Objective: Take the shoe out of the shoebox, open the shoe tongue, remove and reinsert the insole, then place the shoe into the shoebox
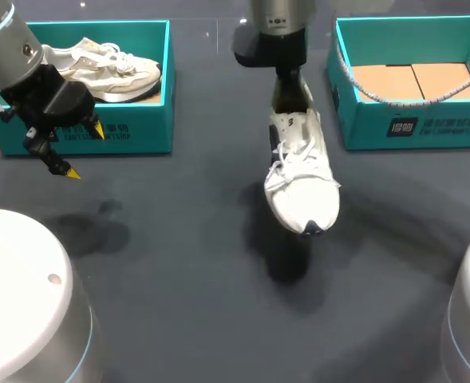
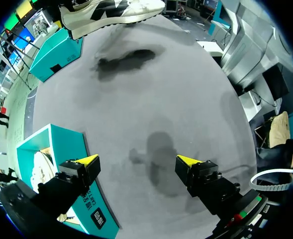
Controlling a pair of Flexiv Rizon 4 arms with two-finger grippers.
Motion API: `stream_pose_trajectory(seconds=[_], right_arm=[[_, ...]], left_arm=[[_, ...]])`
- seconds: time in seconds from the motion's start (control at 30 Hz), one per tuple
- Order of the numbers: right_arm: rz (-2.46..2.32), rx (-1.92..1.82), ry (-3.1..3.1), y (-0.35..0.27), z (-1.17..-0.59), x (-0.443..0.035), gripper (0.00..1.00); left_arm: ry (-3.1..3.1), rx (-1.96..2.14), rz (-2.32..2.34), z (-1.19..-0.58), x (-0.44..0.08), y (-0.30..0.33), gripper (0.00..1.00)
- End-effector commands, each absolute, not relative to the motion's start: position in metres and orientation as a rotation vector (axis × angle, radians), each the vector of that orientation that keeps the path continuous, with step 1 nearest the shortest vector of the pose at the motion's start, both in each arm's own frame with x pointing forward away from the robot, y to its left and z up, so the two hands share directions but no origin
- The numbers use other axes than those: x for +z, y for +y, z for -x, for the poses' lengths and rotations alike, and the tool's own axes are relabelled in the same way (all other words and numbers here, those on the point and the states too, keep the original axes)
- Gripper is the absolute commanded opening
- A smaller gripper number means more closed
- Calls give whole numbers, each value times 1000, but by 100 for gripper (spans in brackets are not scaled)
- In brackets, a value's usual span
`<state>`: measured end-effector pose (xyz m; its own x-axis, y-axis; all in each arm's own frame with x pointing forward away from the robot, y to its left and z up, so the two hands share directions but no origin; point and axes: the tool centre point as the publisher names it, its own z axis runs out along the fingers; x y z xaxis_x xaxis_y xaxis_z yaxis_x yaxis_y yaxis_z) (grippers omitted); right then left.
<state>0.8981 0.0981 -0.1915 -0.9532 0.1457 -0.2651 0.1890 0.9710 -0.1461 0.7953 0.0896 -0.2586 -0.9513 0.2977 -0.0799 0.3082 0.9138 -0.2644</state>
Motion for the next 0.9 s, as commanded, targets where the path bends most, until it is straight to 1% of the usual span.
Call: stream_pose_trajectory(seconds=[0.03,0.37,0.83,0.9], right_arm=[[-223,-274,2876,94,-918,-175,0],[-169,-272,2849,67,-967,-153,0],[-128,-269,2831,-31,-1038,-130,0],[-128,-269,2831,-31,-1038,-130,0]], left_arm=[[3037,-425,-481,-795,-258,90,100],[3037,-425,-481,-795,-258,90,100],[3037,-425,-481,-795,-258,90,100],[3037,-425,-481,-795,-258,90,100]])
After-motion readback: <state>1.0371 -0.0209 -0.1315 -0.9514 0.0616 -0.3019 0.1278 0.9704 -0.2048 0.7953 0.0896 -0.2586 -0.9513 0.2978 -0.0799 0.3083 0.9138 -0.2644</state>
